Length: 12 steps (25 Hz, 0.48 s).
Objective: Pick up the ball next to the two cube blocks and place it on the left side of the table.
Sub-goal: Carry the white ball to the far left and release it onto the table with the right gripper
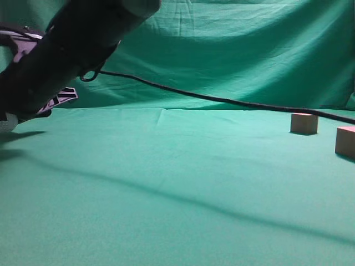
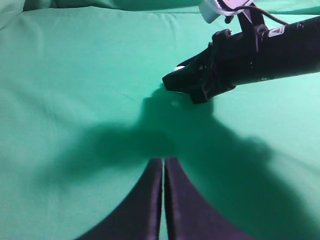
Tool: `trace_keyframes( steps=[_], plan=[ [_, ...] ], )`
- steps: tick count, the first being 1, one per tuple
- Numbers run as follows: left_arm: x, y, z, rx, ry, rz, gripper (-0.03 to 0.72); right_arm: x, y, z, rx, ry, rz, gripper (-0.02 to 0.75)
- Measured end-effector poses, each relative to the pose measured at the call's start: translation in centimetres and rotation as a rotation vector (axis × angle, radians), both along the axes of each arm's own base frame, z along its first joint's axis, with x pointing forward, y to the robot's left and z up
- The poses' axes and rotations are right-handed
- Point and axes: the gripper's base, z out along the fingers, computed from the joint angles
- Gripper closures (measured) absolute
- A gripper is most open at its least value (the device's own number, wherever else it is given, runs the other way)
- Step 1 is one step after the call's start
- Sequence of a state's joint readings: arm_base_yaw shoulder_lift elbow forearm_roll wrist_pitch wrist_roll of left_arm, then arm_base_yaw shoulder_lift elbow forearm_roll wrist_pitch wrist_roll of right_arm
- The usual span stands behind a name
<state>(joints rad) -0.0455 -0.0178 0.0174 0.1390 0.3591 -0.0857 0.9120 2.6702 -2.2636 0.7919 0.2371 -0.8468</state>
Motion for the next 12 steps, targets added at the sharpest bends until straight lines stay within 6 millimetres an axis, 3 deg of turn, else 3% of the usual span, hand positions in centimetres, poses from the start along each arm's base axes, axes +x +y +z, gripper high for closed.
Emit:
trace_keyframes(
  steps=[1,5,7,9,12],
  plan=[
    [0.0,0.0,0.0,0.0,0.0,0.0,0.688,0.0,0.0,0.0,-0.002,-0.003,0.002,0.426],
    [0.0,0.0,0.0,0.0,0.0,0.0,0.688,0.0,0.0,0.0,-0.003,-0.006,0.003,0.183],
    [0.0,0.0,0.0,0.0,0.0,0.0,0.688,0.1,-0.1,0.5,0.002,-0.008,0.003,0.099],
    [0.0,0.0,0.0,0.0,0.0,0.0,0.688,0.2,-0.2,2.0,0.016,-0.018,0.011,0.094],
    [0.0,0.0,0.0,0.0,0.0,0.0,0.688,0.5,-1.2,6.5,0.043,-0.027,0.043,0.094]
  ],
)
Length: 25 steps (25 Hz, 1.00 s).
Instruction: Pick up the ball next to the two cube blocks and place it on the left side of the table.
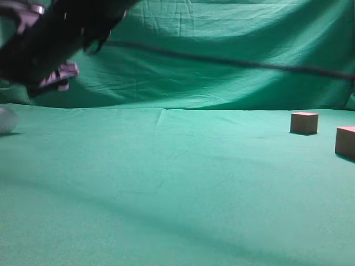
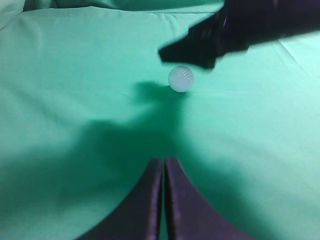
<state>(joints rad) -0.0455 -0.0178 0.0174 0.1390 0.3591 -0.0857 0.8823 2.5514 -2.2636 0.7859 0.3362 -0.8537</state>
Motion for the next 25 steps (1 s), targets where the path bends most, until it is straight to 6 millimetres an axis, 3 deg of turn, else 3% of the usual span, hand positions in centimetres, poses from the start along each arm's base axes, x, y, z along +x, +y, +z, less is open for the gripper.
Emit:
trace_keyframes(
  steps=[1,5,8,11,15,20,25],
  plan=[
    [0.0,0.0,0.0,0.0,0.0,0.0,0.688,-0.1,-0.5,2.1,0.013,-0.005,0.018,0.094],
    [0.0,0.0,0.0,0.0,0.0,0.0,0.688,-0.4,-4.1,9.9,0.006,0.064,0.067,0.379],
    [0.0,0.0,0.0,0.0,0.0,0.0,0.688,-0.8,-7.7,13.8,-0.107,0.149,0.023,0.616],
    [0.0,0.0,0.0,0.0,0.0,0.0,0.688,-1.2,-11.5,16.4,-0.261,0.216,-0.077,0.738],
    [0.0,0.0,0.0,0.0,0.0,0.0,0.688,-2.5,-15.7,19.8,-0.394,0.263,-0.217,0.738],
    [0.0,0.0,0.0,0.0,0.0,0.0,0.688,-4.6,-20.5,24.6,-0.392,0.202,-0.385,0.738],
    [0.0,0.0,0.0,0.0,0.0,0.0,0.688,-8.3,-25.4,26.2,-0.423,0.204,-0.461,0.738]
  ],
)
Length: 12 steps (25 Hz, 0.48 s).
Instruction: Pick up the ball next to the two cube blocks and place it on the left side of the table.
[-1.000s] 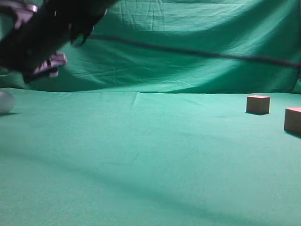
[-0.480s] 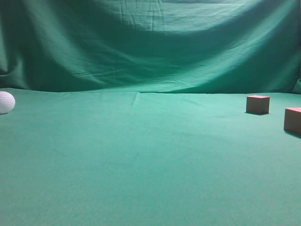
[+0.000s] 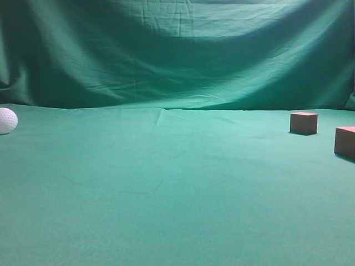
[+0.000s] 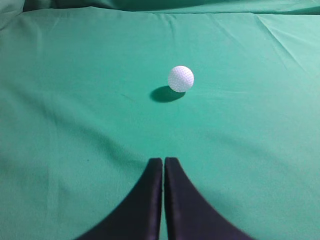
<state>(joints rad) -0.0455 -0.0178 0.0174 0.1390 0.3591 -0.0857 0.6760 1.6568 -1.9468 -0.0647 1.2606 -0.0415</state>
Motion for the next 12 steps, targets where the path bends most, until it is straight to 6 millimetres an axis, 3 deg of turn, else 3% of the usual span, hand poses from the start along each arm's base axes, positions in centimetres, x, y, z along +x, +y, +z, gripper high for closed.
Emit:
trace_keyframes(
  steps=[4,12],
  plan=[
    [0.0,0.0,0.0,0.0,0.0,0.0,0.688,-3.7,-3.2,-1.6,-0.031,0.049,-0.024,0.738],
    [0.0,0.0,0.0,0.0,0.0,0.0,0.688,-10.3,-8.1,-6.7,0.126,-0.079,-0.019,0.738]
  ],
)
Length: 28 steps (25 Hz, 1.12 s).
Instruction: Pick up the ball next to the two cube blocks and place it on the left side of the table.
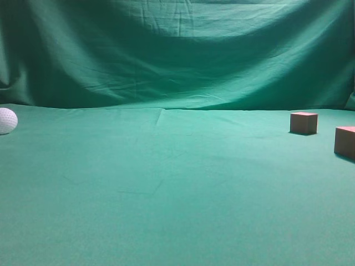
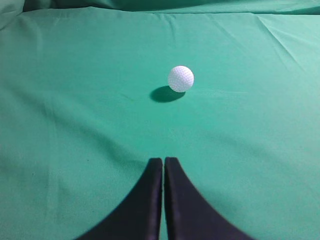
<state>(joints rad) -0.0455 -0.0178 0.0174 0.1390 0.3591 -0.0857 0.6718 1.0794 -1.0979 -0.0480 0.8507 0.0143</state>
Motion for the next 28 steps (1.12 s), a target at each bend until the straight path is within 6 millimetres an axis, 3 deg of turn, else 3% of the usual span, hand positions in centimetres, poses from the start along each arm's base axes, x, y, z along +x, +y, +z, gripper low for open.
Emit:
trace_keyframes(
  steps=[6,15,20,28],
  plan=[
    [0.0,0.0,0.0,0.0,0.0,0.0,0.688,-4.8,-3.2,-3.5,0.122,-0.029,0.007,0.738],
    [0.0,0.0,0.0,0.0,0.0,0.0,0.688,-9.9,-7.3,-5.4,0.19,-0.111,-0.002,0.738],
    [0.0,0.0,0.0,0.0,0.0,0.0,0.688,-11.7,-9.4,-7.4,0.259,-0.268,-0.038,0.738],
    [0.0,0.0,0.0,0.0,0.0,0.0,0.688,-12.1,-11.7,-14.5,0.29,-0.479,-0.344,0.738]
  ],
)
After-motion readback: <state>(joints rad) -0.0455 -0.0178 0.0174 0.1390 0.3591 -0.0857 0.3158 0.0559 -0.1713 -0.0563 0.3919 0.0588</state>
